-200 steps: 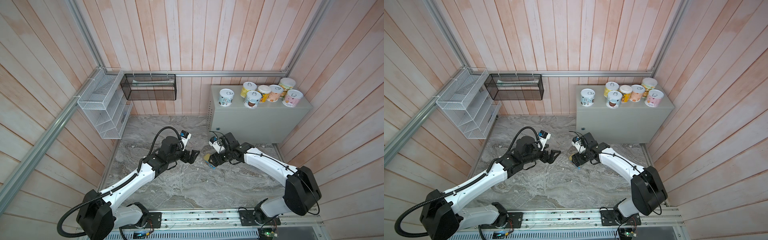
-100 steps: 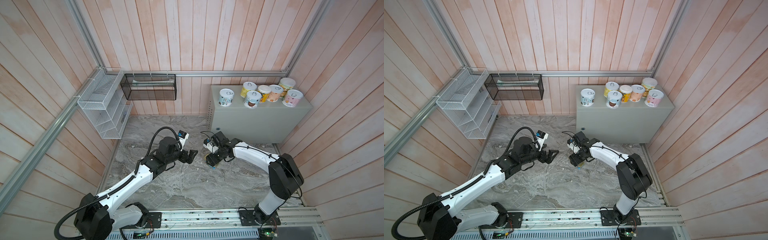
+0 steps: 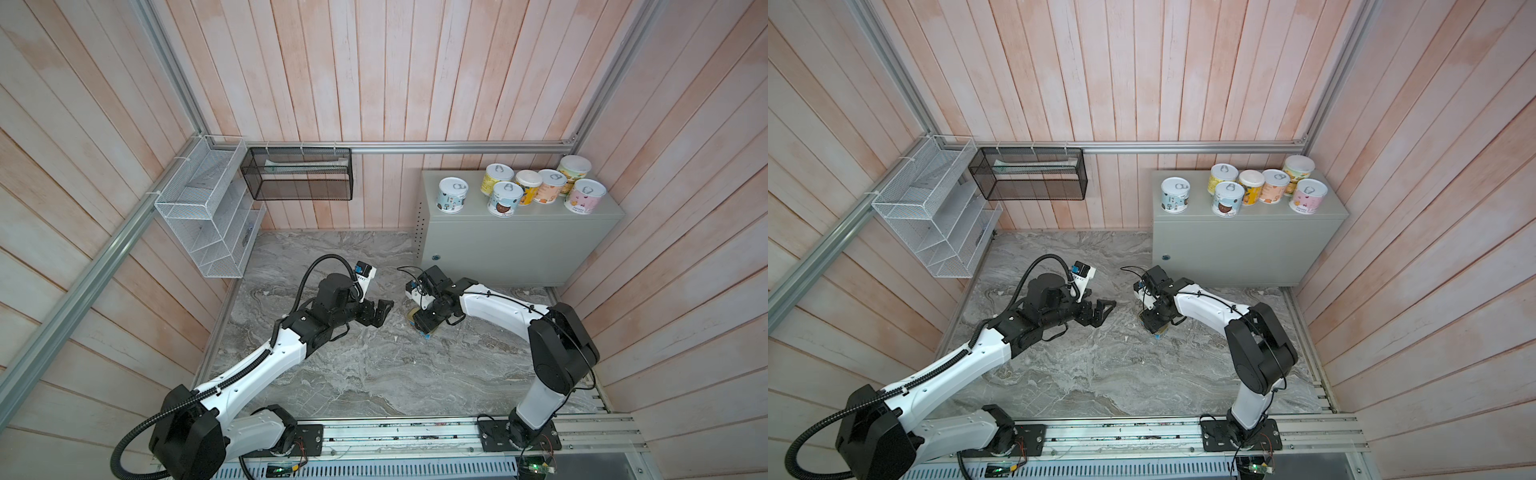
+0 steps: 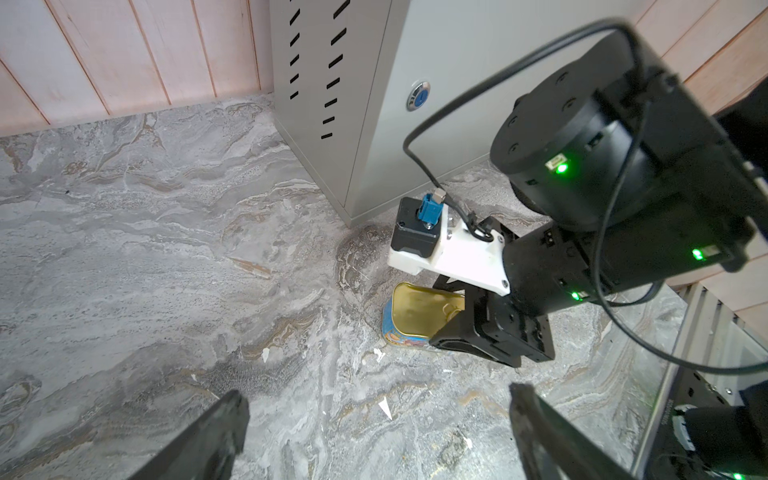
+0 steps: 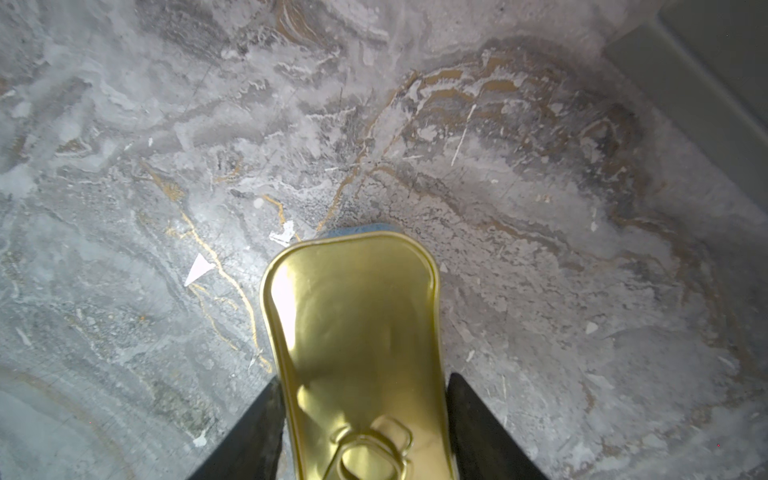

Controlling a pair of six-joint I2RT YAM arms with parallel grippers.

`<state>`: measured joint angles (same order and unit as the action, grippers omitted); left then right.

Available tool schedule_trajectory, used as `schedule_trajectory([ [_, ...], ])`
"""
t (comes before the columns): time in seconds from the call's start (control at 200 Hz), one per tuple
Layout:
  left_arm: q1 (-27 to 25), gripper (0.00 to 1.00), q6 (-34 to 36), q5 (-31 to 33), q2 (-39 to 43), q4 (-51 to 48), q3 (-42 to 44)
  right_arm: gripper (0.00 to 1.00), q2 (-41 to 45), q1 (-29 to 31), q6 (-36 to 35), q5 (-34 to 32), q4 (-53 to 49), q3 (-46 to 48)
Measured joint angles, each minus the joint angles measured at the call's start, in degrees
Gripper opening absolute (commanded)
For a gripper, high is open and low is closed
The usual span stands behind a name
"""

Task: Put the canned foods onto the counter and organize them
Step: 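Close the right gripper on the gold-lid sardine tin, then lift the sardine tin up onto the cabinet top with the right gripper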

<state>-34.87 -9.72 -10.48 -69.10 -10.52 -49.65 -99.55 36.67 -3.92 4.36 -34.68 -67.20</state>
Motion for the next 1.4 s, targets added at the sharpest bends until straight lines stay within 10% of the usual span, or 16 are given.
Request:
schedule_trajectory([
  [1.4,1.1,1.0,-1.0,-1.5,-0.6,0.7,2.0,0.49,-3.9,1.6,-1.9,-4.6,-2.4,-4.4],
])
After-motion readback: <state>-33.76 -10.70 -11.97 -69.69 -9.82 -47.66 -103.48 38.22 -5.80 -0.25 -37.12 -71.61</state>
